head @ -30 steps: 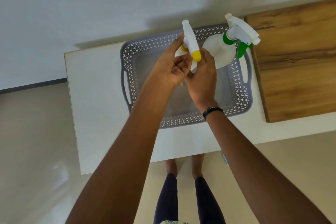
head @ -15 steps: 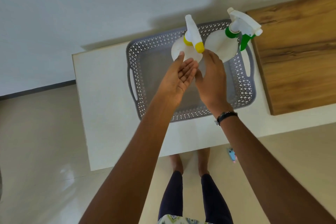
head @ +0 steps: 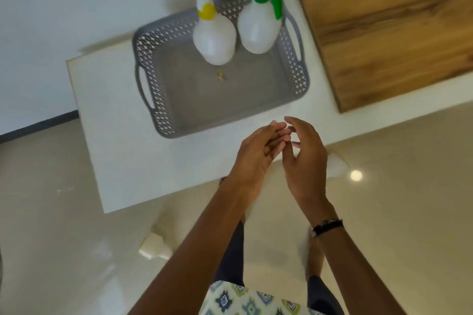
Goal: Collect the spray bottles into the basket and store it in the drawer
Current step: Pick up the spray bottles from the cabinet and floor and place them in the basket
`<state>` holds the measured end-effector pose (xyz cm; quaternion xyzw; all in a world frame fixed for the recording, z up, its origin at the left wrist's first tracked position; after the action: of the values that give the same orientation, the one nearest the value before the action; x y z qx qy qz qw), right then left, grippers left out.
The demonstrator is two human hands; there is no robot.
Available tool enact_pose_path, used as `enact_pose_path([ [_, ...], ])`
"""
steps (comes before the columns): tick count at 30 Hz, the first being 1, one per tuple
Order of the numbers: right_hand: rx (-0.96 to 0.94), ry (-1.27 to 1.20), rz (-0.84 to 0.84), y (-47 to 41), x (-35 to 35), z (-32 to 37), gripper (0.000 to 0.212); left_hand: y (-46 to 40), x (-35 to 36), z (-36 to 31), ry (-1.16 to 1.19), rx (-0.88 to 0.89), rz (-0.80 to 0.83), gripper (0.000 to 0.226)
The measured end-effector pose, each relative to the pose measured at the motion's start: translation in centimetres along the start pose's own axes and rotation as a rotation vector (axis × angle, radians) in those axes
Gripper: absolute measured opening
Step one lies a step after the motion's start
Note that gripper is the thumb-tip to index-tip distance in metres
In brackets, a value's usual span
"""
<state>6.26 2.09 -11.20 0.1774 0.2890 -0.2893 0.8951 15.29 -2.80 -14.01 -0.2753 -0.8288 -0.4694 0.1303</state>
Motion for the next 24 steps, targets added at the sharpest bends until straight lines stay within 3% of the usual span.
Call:
enact_pose_path([
  [7,0.092,0.08,0.139,7.0,-5.1,-13.3,0.035,-0.4,4.3,15.2,-0.075,-0.154,-0.014,0.022],
  [14,0.132,0.331,0.38,12.4,-7.8,-27.4,0.04,-2.3,2.5,29.0,-0.245,-0.374,-0.23,0.031],
  [20,0.132,0.527,0.527,11.8,-4.6,-37.2,0.053,-6.6,0.6,35.7,-0.298,-0.485,-0.305,0.025],
  [24,0.007,0.657,0.58,9.7,0.5,-42.0,0.059,-11.0,-1.5,39.1,-0.281,-0.462,-0.344,0.025],
])
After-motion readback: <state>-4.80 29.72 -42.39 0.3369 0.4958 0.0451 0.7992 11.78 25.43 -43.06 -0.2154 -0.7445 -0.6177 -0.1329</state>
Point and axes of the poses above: each hand's wrist, its own y-axis away from the middle knuckle, its own x-axis out of the palm, z = x × y, the point moved 10 cm from there along -y, towards the middle knuckle, and after that the axes turned 7 degrees about z, right-handed, at the moved point
